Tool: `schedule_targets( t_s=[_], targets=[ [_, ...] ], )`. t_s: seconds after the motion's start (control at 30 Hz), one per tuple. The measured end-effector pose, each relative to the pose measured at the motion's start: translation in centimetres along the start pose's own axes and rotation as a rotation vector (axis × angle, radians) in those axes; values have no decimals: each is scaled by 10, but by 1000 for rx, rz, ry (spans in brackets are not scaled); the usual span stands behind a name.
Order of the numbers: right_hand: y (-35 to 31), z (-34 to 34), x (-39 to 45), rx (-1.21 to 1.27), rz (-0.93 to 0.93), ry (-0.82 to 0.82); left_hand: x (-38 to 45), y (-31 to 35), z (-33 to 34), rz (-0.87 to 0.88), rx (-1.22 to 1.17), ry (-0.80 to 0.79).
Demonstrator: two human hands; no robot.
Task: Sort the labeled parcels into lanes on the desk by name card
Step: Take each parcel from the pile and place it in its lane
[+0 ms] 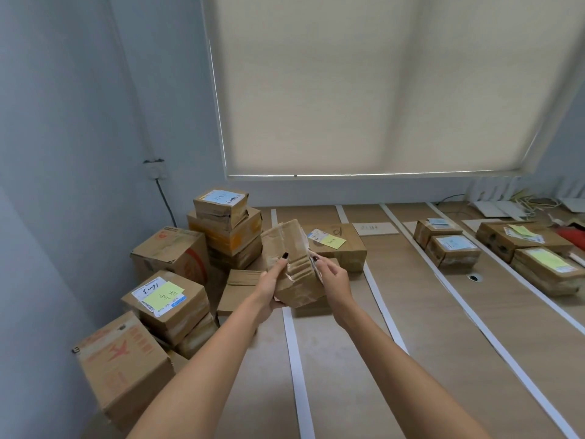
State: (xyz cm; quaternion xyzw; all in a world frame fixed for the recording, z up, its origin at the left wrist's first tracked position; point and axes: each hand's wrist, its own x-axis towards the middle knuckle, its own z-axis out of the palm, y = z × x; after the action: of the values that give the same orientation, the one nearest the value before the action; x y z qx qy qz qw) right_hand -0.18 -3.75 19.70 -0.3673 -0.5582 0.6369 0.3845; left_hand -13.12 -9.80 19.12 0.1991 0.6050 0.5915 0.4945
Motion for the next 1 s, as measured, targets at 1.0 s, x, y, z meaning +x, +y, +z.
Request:
schedule_targets(
  t_s=[1.0],
  targets=[
    [35,-92,-5,12,109,111,31,-50,74,-8,29,-98]
  ],
)
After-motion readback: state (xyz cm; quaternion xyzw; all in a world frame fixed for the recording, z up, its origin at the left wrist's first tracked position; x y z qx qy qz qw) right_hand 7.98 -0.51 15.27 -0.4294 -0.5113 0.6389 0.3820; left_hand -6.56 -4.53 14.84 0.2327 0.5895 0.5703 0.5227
